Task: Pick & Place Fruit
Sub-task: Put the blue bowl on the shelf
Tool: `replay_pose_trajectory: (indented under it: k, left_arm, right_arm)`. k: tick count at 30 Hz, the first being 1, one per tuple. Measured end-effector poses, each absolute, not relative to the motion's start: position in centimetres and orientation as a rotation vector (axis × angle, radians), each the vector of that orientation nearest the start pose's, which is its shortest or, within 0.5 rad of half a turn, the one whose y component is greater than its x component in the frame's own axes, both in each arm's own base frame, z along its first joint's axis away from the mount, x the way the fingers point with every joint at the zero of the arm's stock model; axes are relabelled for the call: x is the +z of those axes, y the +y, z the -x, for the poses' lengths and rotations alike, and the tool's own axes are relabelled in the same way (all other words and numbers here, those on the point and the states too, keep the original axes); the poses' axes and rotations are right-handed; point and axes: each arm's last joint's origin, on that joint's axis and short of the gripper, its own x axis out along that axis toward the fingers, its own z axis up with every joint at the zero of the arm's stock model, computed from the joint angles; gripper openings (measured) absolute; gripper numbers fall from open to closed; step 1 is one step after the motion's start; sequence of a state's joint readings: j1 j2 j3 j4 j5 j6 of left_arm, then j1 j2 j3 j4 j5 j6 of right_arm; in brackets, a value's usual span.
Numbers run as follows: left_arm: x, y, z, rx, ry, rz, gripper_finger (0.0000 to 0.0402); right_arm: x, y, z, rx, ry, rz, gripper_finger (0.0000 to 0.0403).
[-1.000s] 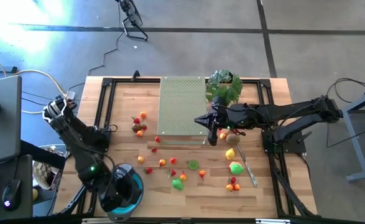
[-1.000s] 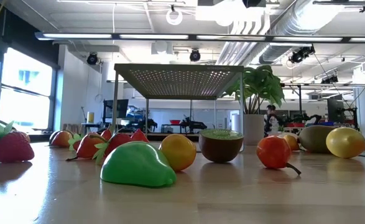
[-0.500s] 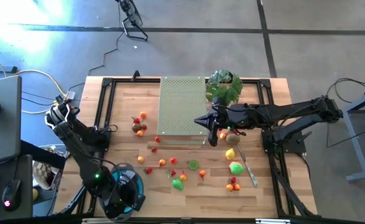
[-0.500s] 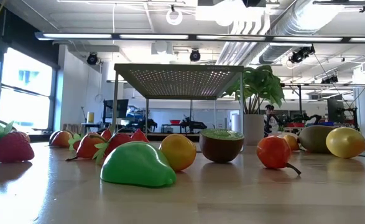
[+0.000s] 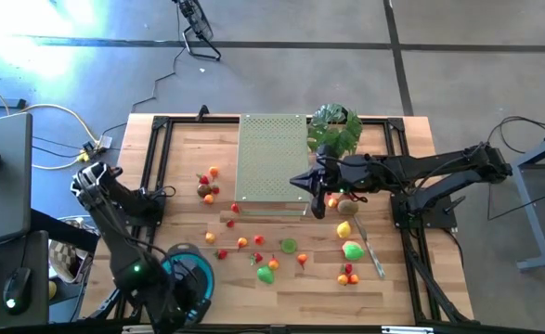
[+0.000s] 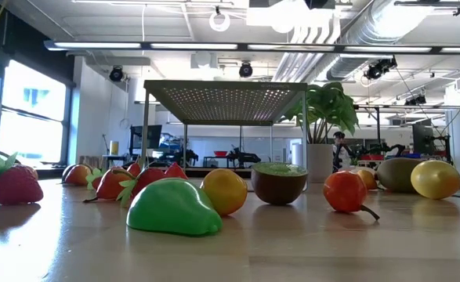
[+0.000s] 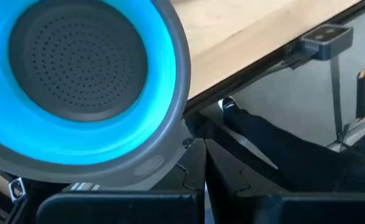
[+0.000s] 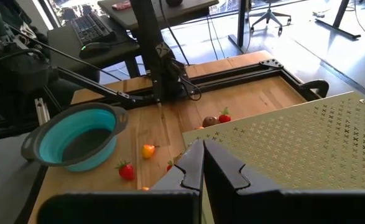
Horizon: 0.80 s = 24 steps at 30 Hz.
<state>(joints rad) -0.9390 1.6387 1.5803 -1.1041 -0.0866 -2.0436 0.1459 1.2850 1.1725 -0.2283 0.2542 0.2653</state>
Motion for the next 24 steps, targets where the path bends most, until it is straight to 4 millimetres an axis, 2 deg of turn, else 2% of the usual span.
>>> replay_pose_trajectory:
  k: [8,19,24]
  left_arm:
    - [31.47,-26.62,-19.90,0.541,1.244,1.157,0.0000]
    - [31.47,-26.77,-20.04,0.482,1.247,1.112,0.0000]
    - [31.47,-26.79,-20.01,0.491,1.258,1.127,0.0031]
  right_arm:
    - [35.72,3.44,-28.43,-0.150,0.314,-0.195,0.0004]
    - [35.68,3.44,-28.41,-0.149,0.318,-0.188,0.0003]
    - [35.67,3.52,-28.42,-0.124,0.322,-0.196,0.0004]
